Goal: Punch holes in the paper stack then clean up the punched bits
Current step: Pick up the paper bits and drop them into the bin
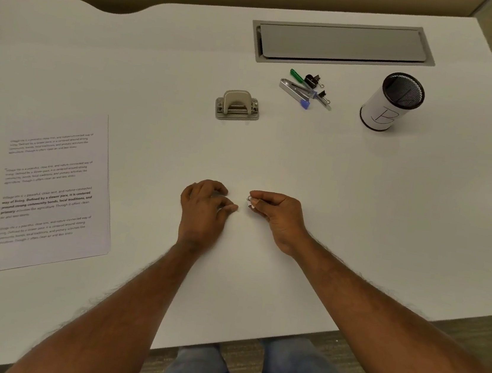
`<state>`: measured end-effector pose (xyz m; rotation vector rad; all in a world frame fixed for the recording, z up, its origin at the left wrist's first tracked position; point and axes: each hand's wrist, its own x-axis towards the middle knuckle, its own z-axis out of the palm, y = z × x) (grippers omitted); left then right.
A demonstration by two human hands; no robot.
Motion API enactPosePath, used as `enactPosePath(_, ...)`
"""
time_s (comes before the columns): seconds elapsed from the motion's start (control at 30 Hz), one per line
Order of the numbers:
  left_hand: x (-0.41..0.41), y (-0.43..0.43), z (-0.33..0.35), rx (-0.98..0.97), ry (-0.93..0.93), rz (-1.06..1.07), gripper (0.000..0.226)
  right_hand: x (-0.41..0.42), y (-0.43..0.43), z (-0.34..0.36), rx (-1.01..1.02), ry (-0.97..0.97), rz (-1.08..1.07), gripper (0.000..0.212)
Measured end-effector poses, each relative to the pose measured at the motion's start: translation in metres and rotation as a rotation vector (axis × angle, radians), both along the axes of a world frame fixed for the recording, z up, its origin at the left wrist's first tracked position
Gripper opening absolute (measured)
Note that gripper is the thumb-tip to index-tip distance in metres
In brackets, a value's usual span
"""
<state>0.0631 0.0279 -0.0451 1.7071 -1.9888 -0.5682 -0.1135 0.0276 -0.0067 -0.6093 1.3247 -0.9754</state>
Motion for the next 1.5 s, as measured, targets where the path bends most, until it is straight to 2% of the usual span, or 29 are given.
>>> enactPosePath(0.1,-0.002,-0.001,0.008,0.032,0.140,0.030,0.013,-0.002,0.000,0.003,0.015,-0.057,-0.033,0.019)
enactPosePath(0.23,-0.010,-0.002,0.030,0.355,0.690,0.322,0.011,-0.005,0.000,0.008,0.031,-0.114,-0.065,0.017)
enactPosePath(0.33,-0.017,-0.006,0.041,0.588,1.076,0.433,0.014,-0.007,-0.001,0.013,0.036,-0.145,-0.072,0.017)
enactPosePath(0.4,-0.022,-0.010,0.046,0.686,1.266,0.500,0.011,-0.007,-0.002,0.016,0.040,-0.174,-0.082,0.017)
enactPosePath(0.47,-0.027,-0.013,0.048,0.726,1.360,0.538,0.009,-0.009,-0.003,0.018,0.047,-0.216,-0.099,0.017)
enactPosePath(0.73,-0.060,-0.033,0.058,0.739,1.412,0.467,0.013,-0.033,-0.012,0.030,0.066,-0.405,-0.243,0.018)
enactPosePath(0.97,-0.119,-0.068,0.083,0.684,1.372,0.318,0.013,-0.082,-0.039,0.057,0.004,-0.445,-0.376,0.019)
enactPosePath(1.3,-0.228,-0.147,0.122,0.608,1.295,0.182,0.010,-0.174,-0.104,0.096,-0.126,-0.379,-0.514,0.018)
enactPosePath(1.5,-0.289,-0.205,0.133,0.617,1.233,0.126,0.005,-0.226,-0.154,0.110,-0.158,-0.174,-0.539,0.024)
